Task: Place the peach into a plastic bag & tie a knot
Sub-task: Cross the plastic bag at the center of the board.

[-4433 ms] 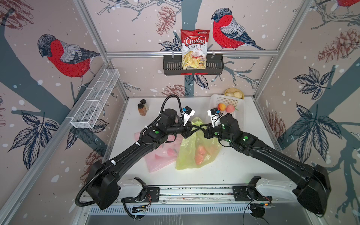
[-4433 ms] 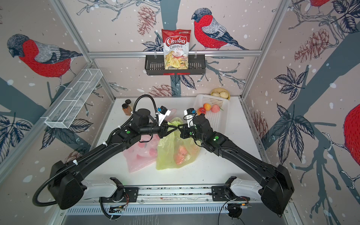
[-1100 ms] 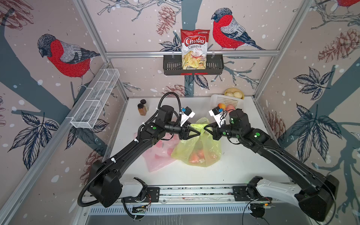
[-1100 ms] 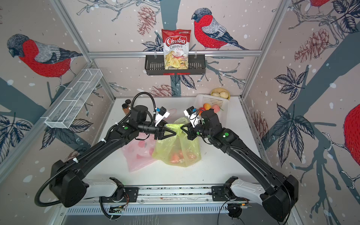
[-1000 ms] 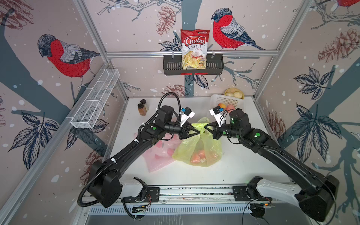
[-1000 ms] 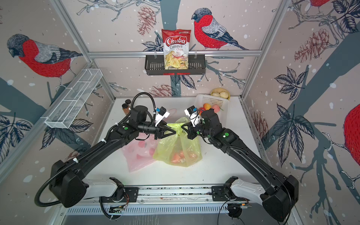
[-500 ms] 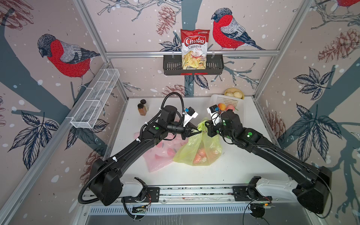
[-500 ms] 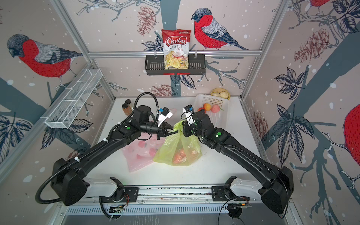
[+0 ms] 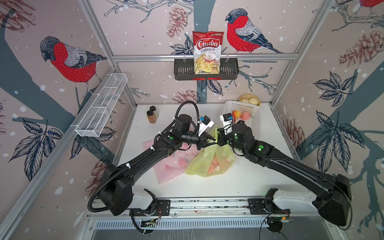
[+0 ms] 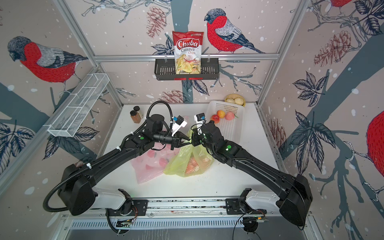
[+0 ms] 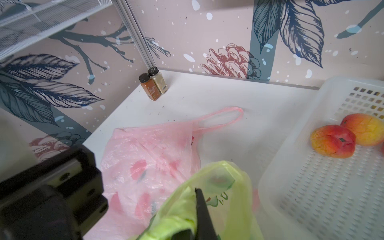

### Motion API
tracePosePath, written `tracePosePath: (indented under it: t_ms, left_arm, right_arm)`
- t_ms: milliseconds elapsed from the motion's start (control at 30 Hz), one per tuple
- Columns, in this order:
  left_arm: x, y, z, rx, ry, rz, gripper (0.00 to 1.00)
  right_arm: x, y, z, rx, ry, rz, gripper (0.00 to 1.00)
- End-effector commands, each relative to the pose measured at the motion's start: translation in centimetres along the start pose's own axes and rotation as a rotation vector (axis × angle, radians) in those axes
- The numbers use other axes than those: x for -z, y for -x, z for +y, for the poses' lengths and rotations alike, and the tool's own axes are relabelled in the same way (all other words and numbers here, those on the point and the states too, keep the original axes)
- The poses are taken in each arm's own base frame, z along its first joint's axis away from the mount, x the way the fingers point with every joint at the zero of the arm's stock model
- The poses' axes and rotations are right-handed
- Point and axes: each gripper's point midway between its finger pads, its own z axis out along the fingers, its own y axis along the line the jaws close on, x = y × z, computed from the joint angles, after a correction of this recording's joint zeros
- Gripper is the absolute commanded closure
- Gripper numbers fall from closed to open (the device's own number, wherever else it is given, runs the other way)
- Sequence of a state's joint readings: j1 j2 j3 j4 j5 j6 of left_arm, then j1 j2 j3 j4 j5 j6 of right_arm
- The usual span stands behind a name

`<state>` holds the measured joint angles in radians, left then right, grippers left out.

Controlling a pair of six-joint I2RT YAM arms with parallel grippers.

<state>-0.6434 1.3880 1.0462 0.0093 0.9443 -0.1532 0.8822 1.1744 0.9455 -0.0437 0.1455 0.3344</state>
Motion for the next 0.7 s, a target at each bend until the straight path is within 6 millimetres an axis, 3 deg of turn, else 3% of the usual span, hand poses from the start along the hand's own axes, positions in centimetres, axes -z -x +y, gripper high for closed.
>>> tracePosePath:
  t_ms: [0,167,267,300,367,433,567,667]
  left_arm:
    - [-0.2,1.7,-1.2,-0.056,-0.052,-0.076,1.0]
    - [0.0,1.9,-1.6,-0.066,-0.034,-0.127,1.0]
    - [0.4,2.1,-1.7,-0.069,-0.018,-0.159,1.0]
    - [0.6,2.3,-1.8,-0.07,-0.011,-0.17,0.93]
    - [0.9,2.2,-2.0,-0.068,-0.003,-0.186,0.69]
    - [1.2,2.1,-2.1,-0.066,0.008,-0.193,0.54]
    - [2.0,1.8,-2.4,-0.064,0.041,-0.202,0.47]
    - [3.2,1.8,-2.6,-0.063,0.062,-0.228,0.47]
  right_arm:
    - [1.1,3.6,2.4,-0.13,0.145,-0.186,1.0]
    - [3.1,4.4,4.7,-0.234,0.373,-0.255,1.0]
    - [4.4,4.8,5.0,-0.289,0.478,-0.278,1.0]
    - [4.7,4.9,4.9,-0.304,0.5,-0.283,1.0]
    - [5.2,5.0,4.7,-0.32,0.523,-0.287,1.0]
    - [5.4,5.0,4.3,-0.326,0.532,-0.289,1.0]
    - [5.9,5.2,3.5,-0.334,0.54,-0.291,1.0]
    - [6.2,5.3,3.0,-0.332,0.544,-0.297,1.0]
